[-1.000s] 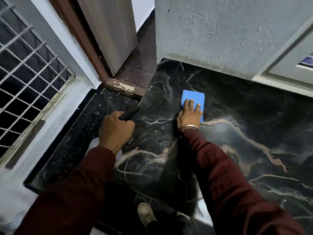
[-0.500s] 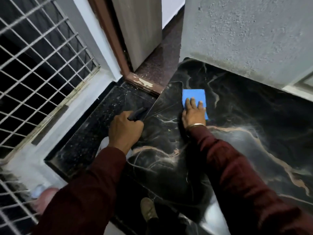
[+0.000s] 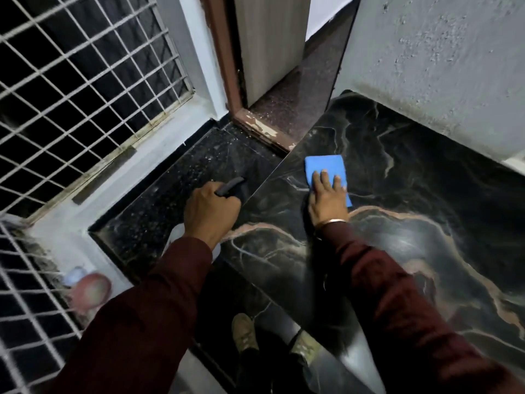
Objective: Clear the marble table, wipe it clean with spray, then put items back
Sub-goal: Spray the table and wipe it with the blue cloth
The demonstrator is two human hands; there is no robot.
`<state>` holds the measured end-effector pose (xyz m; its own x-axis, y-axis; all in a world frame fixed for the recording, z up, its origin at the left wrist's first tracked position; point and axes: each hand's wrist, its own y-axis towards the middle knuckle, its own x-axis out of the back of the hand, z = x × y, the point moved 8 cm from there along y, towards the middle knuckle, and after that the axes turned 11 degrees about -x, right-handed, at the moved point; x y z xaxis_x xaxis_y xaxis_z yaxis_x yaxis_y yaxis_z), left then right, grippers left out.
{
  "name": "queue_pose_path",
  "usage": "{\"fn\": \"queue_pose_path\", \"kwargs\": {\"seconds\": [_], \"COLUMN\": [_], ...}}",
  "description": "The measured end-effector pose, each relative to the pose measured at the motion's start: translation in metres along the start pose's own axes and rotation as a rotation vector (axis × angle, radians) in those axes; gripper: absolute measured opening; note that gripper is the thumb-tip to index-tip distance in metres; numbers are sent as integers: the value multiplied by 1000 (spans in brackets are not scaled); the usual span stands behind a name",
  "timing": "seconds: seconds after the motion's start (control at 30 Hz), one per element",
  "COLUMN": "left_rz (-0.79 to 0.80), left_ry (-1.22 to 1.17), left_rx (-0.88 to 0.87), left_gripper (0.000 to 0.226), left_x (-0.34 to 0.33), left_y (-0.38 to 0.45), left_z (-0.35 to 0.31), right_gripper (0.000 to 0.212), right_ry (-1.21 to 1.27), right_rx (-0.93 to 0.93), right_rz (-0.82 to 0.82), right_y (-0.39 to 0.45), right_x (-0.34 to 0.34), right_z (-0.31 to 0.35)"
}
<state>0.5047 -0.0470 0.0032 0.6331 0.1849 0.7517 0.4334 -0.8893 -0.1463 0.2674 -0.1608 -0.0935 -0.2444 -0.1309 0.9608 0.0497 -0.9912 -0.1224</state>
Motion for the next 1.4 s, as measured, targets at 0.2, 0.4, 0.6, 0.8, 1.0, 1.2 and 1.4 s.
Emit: {"fn": "queue_pose_path", "kwargs": {"seconds": [0.2, 0.4, 0.6, 0.8, 1.0, 1.2, 1.4], "left_rz": [-32, 20, 16, 4, 17, 74, 203], "left_ry": [24, -72, -36, -47, -44, -40, 38], "left_rx": [9, 80, 95, 91, 38, -59, -158], "left_gripper": [12, 15, 13, 16, 11, 11, 15], "left_x": [11, 25, 40, 44, 49, 30, -7], "left_y": [-12, -22, -29, -29, -30, -35, -55], "left_z": [18, 47, 71, 77, 71, 40, 7], "right_gripper": [59, 56, 63, 57, 64, 58, 61], "right_ry": [-132, -96, -45, -38, 60, 39, 84], "right_rx": [670, 519, 340, 769, 100, 358, -9], "right_rz": [257, 98, 77, 267, 80, 123, 31], "right_y": [-161, -109, -115, -205, -96, -174, -140], "right_x": [-76, -29, -55, -65, -9, -47, -5], "right_z": [115, 21, 117, 84, -23, 52, -106]}}
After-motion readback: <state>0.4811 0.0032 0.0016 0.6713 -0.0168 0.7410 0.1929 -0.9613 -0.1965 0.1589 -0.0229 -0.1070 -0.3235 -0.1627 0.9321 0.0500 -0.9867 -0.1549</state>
